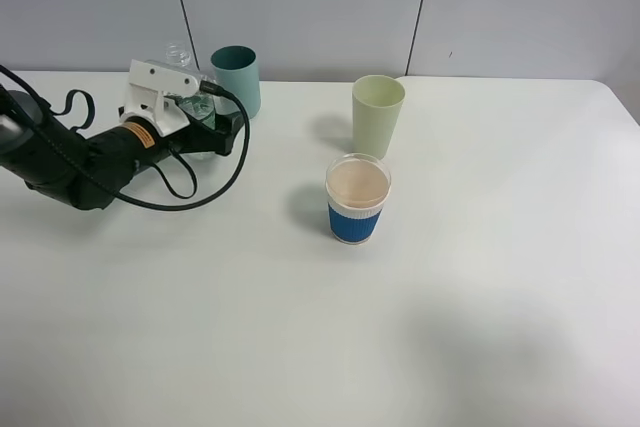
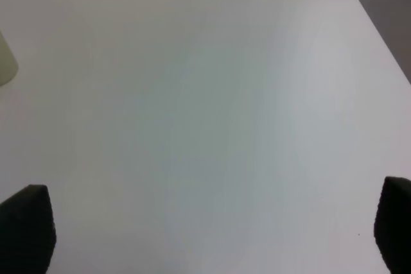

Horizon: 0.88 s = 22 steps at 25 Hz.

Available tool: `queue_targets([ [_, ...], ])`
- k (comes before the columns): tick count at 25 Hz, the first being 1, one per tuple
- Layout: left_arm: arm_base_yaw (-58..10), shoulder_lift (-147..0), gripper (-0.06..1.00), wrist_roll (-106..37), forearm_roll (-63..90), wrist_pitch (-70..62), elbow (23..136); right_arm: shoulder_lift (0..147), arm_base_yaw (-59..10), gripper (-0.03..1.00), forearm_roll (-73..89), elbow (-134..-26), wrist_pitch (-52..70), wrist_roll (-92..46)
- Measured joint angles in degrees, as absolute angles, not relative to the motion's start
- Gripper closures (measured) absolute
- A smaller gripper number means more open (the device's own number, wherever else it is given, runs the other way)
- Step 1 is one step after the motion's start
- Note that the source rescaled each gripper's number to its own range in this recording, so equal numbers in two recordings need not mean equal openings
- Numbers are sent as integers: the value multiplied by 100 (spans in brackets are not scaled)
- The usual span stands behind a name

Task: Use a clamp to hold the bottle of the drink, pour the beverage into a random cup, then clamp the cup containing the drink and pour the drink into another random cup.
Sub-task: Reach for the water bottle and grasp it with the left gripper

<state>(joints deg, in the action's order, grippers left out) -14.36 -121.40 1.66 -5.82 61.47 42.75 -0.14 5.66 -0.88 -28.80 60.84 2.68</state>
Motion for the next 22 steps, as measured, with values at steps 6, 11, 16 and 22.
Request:
queue_targets([
  [6, -1397, -12247, 25, 371, -594, 6058, 4314, -14, 566, -3, -88, -2880, 6084, 268],
  [11, -1391, -12247, 94, 375, -605, 6047, 4314, -14, 566, -3, -90, -2880, 6084, 268],
  [16, -1391, -12247, 91, 375, -605, 6047, 4314, -14, 566, -3, -90, -2880, 6084, 268],
  [22, -1391, -12052, 91, 375, -594, 5770, 4275, -14, 566, -3, -90, -2880, 6084, 268],
])
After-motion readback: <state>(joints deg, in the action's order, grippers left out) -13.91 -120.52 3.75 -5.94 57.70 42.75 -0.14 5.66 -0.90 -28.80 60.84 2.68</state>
